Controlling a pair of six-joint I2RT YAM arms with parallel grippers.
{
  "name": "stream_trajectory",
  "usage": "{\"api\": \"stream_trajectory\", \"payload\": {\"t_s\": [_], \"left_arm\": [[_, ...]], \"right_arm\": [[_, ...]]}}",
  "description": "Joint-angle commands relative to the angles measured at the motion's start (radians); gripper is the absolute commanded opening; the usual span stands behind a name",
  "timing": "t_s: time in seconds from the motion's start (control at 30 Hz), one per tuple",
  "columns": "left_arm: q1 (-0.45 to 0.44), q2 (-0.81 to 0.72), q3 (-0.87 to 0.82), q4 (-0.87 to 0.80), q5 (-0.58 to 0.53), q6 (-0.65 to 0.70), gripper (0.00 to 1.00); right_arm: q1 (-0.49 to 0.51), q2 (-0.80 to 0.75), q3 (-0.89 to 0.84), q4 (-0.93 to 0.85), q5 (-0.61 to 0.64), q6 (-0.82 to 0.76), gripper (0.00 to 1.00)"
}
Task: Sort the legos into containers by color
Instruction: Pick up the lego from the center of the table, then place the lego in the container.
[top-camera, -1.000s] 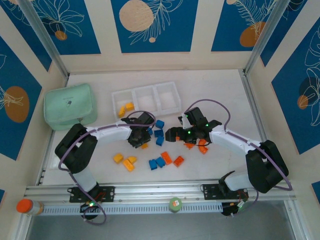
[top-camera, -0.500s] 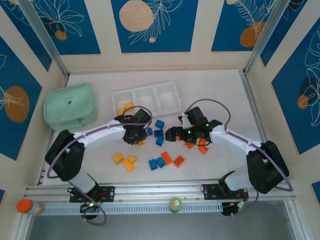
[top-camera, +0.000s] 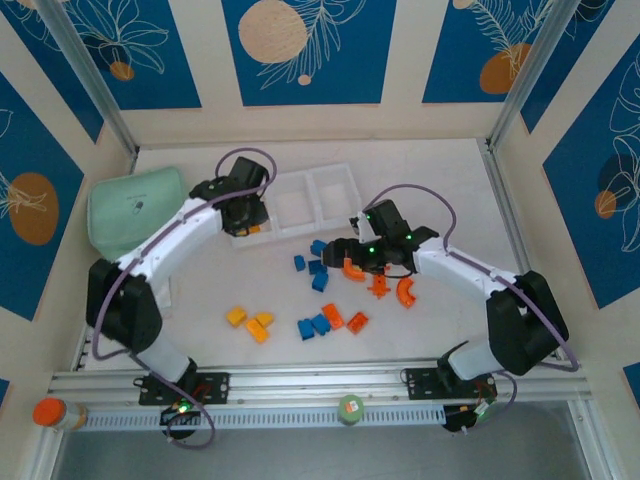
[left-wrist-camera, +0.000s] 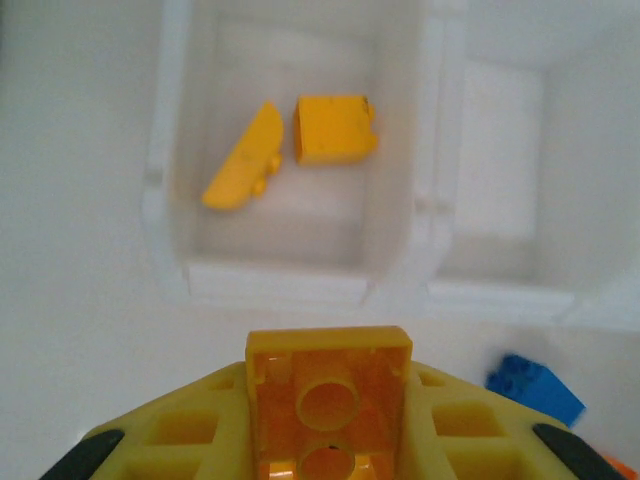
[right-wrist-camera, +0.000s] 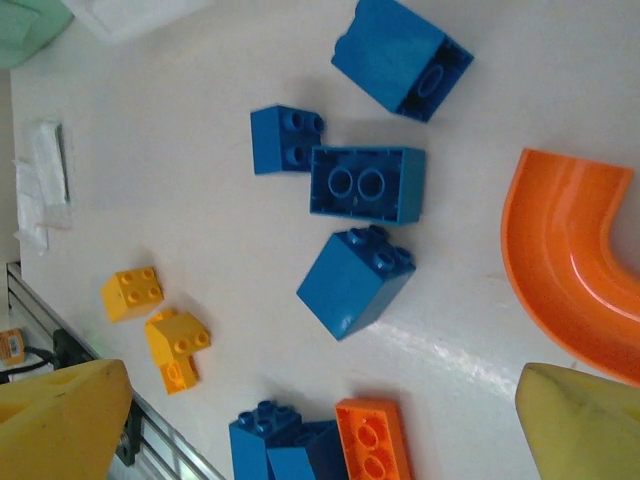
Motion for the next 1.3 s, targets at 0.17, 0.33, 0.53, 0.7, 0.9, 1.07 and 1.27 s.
{"api": "stream_trajectory", "payload": {"t_s": [0.17,0.33,0.53,0.7,0.9,1.07,1.27], "left_arm": [[0.080,0.329,0.292,-0.061,-0.032,0.181,0.19],[0.107,0.440,0.389,-0.052,-0.069,0.181,0.23],[0.128,0.488,0.444,-0.067,-0.046,0.171,0.40],[0.129,0.429,0.439,-0.070,-0.017,0.185,0.51],[0.126,0.304,0.347,-0.086,0.037,0.201,0.56],[0.116,0.116,0.126,-0.030,0.143,0.203,0.60],[0.068,-0.073,-0.079,-0.071,0.177,0.195,0.63]], "right_arm": [[0.000,0.072,0.094,0.010,0.010,0.031,0.99],[-0.003,0.098,0.107,-0.001,0.014,0.022,0.99],[-0.005,0.087,0.092,0.026,-0.004,0.024,0.99],[-0.008,0.073,0.108,0.001,-0.005,0.002,0.99],[-0.007,0.047,0.108,-0.033,-0.020,-0.031,0.99],[0.005,0.026,0.093,-0.071,-0.030,-0.066,0.99],[0.045,0.009,0.079,-0.089,-0.052,-0.085,0.99]]}}
